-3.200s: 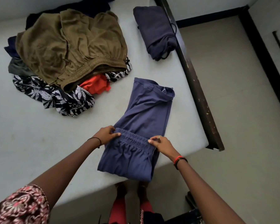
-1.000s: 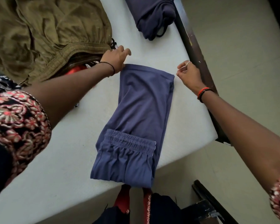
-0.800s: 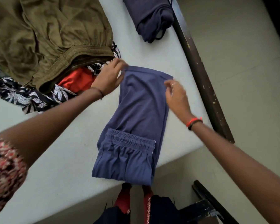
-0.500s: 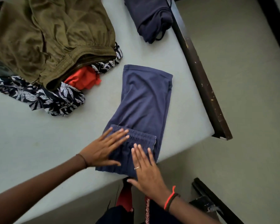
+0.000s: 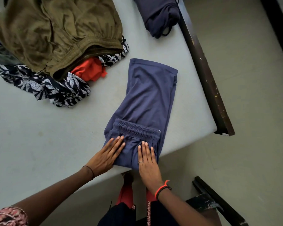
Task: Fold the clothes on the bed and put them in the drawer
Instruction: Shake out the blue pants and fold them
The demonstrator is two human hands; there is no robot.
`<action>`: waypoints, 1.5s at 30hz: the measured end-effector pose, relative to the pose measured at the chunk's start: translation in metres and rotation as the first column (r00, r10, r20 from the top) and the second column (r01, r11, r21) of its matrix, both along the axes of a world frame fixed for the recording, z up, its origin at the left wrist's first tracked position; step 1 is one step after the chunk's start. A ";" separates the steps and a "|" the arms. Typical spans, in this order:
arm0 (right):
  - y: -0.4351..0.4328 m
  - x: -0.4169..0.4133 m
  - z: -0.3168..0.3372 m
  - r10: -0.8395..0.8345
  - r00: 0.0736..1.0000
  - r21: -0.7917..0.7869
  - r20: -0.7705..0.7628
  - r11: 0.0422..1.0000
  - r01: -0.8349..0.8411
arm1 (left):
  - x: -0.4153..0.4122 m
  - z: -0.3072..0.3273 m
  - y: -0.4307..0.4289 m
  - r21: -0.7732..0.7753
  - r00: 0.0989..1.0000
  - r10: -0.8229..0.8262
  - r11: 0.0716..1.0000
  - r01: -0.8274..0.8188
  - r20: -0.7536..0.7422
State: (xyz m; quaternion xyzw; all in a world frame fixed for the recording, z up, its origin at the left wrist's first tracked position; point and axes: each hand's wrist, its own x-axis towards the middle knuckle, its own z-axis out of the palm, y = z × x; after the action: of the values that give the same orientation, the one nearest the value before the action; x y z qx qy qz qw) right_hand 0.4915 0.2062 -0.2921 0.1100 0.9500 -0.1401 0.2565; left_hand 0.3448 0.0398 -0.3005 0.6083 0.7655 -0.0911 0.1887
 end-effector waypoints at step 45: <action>0.107 -0.060 0.040 -0.184 0.867 -0.104 -0.462 0.983 0.153 | -0.084 0.044 0.079 0.381 0.984 0.128 0.909 -0.166 0.122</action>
State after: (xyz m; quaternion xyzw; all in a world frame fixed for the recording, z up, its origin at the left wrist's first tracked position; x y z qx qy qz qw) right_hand 0.4319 0.3127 -0.2525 0.1472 0.9655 -0.2147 0.0088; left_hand 0.2605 0.1186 -0.2567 0.5778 0.8022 0.1064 0.1061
